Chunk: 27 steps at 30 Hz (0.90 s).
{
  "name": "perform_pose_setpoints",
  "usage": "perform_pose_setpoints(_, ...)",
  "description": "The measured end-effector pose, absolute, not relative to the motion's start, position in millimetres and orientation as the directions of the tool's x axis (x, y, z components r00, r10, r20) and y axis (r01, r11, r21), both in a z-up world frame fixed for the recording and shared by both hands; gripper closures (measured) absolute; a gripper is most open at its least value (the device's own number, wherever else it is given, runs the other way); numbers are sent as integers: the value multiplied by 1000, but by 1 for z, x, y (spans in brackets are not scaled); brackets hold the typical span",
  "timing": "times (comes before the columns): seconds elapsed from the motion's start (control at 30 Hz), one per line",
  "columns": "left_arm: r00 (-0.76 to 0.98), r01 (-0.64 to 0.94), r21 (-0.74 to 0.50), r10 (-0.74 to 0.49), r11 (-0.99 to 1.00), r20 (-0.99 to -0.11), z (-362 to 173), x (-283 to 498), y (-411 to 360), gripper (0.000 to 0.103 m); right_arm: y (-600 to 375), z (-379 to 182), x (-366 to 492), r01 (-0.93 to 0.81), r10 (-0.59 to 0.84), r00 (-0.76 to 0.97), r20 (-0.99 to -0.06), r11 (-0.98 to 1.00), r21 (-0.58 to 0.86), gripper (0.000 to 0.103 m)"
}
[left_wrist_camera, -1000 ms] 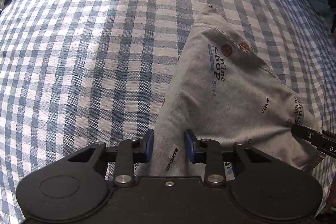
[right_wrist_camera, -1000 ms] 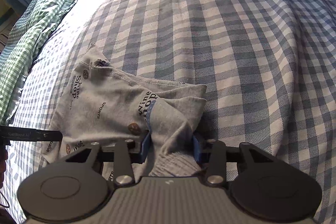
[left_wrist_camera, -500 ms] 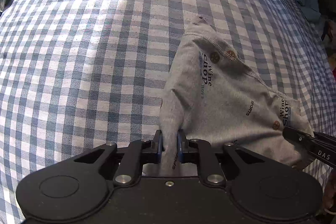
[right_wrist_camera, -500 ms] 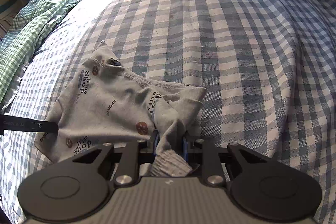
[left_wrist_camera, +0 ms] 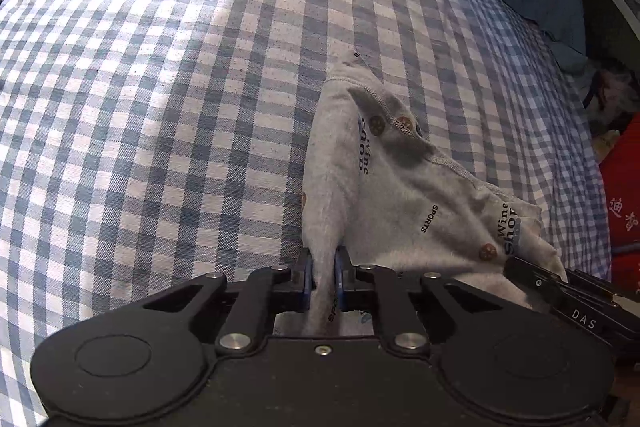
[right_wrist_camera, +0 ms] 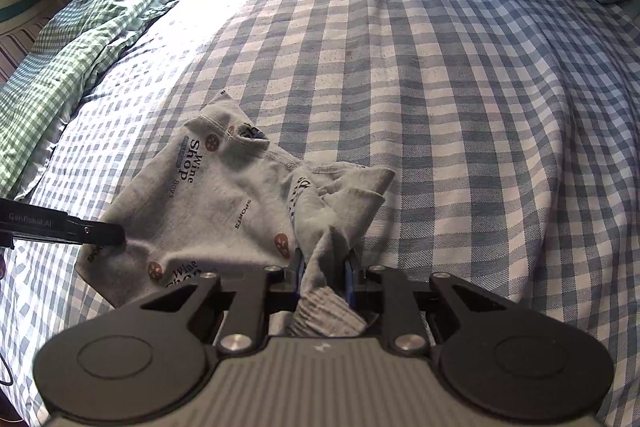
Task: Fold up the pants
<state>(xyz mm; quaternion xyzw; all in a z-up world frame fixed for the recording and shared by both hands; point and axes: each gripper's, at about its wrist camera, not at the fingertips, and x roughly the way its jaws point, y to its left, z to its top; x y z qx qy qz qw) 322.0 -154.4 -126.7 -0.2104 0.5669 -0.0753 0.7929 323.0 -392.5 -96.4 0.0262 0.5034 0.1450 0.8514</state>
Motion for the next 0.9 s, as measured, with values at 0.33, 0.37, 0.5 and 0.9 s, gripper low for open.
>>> perform_pose_setpoints(0.33,385,-173,-520,-429,836,-817,-103,323,-94,93,-351,-59,336,-334,339,451,-826,922,196,84)
perform_pose_setpoints(0.37,394,-175,-525,-430,833,-812,-99,322,-86,93,-343,-55,339,-354,346,451,-823,916,191,84)
perform_pose_setpoints(0.5,455,-186,-510,-387,840,-802,-80,318,-40,93,-313,-42,357,-422,385,454,-803,887,186,84)
perform_pose_setpoints(0.9,571,-393,-441,-162,807,-805,-76,274,104,92,-199,-50,424,-549,463,359,-810,807,218,84)
